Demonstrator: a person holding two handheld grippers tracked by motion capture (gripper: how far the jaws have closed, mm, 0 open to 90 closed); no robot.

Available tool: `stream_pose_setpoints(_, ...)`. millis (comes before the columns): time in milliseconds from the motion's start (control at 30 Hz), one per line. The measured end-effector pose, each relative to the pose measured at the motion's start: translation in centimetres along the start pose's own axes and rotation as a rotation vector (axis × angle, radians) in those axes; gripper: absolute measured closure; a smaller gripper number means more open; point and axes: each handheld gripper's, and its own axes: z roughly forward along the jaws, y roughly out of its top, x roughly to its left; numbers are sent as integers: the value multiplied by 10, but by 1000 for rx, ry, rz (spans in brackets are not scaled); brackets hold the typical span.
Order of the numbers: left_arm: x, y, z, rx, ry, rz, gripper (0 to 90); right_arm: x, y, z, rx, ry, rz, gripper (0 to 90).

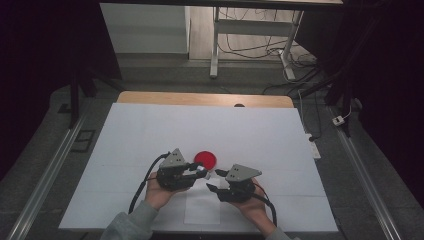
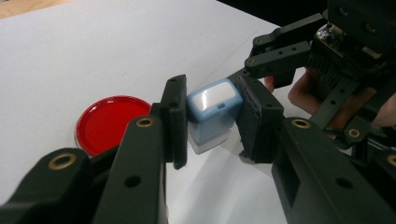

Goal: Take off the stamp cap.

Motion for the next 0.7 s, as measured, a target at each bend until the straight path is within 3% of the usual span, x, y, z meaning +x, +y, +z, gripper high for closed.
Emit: stream_pose_setpoints(700, -3, 0, 2, 4, -8, 5, 653, 4, 6, 13, 30, 21, -14, 556)
